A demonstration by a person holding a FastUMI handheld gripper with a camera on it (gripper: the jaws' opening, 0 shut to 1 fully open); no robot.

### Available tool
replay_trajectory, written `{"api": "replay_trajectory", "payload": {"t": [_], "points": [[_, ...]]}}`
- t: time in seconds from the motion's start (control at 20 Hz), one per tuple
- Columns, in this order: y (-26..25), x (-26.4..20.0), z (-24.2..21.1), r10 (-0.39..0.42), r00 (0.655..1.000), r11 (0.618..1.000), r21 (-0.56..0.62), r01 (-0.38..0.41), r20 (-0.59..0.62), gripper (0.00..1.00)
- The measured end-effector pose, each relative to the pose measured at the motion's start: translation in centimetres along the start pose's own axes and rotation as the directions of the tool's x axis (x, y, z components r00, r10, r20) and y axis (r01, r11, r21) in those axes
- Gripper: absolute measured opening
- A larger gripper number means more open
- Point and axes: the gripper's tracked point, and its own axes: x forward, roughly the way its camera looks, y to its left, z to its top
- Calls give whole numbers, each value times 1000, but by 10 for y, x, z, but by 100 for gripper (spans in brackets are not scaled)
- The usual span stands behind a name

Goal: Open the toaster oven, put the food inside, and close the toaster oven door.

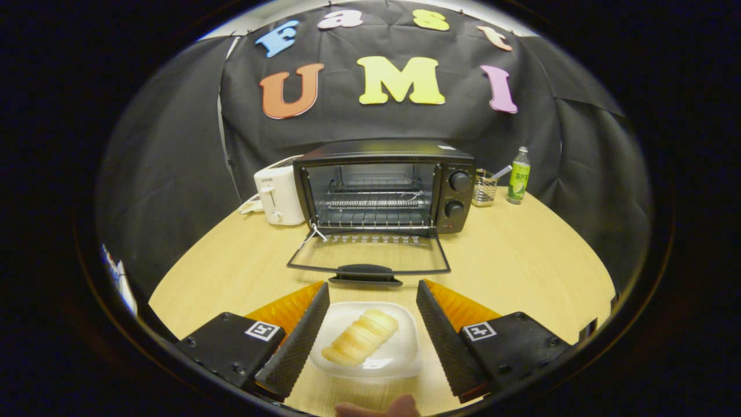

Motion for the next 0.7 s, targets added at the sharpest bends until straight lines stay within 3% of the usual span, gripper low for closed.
{"api": "replay_trajectory", "payload": {"t": [0.7], "points": [[8, 28, -83, -49, 985, 994, 84, 64, -164, 99]]}}
